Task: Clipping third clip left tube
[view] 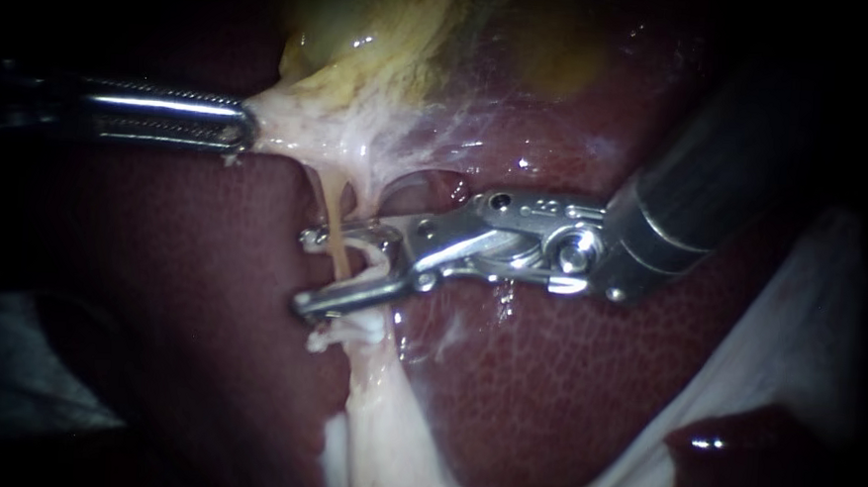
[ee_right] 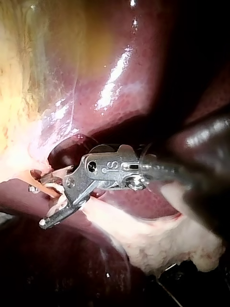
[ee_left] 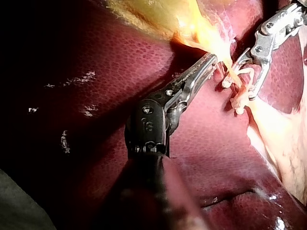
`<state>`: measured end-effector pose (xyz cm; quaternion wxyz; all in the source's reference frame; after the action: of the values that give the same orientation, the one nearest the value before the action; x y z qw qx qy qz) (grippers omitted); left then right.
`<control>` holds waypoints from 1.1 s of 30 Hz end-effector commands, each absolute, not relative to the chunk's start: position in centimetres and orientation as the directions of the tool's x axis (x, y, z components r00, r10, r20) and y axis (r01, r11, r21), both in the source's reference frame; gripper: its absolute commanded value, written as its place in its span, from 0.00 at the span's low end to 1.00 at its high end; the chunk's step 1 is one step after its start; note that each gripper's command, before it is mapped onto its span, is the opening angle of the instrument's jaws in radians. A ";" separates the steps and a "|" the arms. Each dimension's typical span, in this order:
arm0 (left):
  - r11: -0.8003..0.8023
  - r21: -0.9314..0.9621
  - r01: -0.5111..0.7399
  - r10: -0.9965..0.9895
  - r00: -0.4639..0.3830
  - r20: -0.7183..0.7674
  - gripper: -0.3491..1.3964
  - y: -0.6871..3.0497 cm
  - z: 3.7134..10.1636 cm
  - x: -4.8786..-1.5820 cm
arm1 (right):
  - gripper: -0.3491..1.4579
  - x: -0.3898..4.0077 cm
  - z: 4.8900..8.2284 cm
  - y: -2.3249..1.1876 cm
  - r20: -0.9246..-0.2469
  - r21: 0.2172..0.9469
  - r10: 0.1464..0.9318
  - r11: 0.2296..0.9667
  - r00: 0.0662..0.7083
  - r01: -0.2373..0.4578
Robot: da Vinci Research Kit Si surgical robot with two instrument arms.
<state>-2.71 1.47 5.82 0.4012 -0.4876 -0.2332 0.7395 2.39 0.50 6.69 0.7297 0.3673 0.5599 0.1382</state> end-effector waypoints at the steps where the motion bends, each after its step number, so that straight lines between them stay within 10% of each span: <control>1: -0.569 -0.736 -0.366 0.821 -0.203 -0.534 0.00 1.47 5.82 -2.71 | 0.44 2.39 6.67 0.51 -0.716 0.692 0.617 0.691 0.328 0.209; 20: -0.569 -0.736 -0.366 0.821 -0.203 -0.534 0.00 1.47 5.82 -2.72 | 0.39 2.38 6.18 0.68 -0.704 0.708 0.650 0.673 0.285 0.213; 33: -0.569 -0.736 -0.366 0.821 -0.203 -0.534 0.00 1.46 5.82 -2.72 | 0.06 2.37 6.25 0.70 -0.692 0.720 0.662 0.662 0.288 0.208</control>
<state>-2.72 1.46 5.82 0.4012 -0.4875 -0.2330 0.7396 2.36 0.71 6.26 0.7075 0.3793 0.5738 0.1621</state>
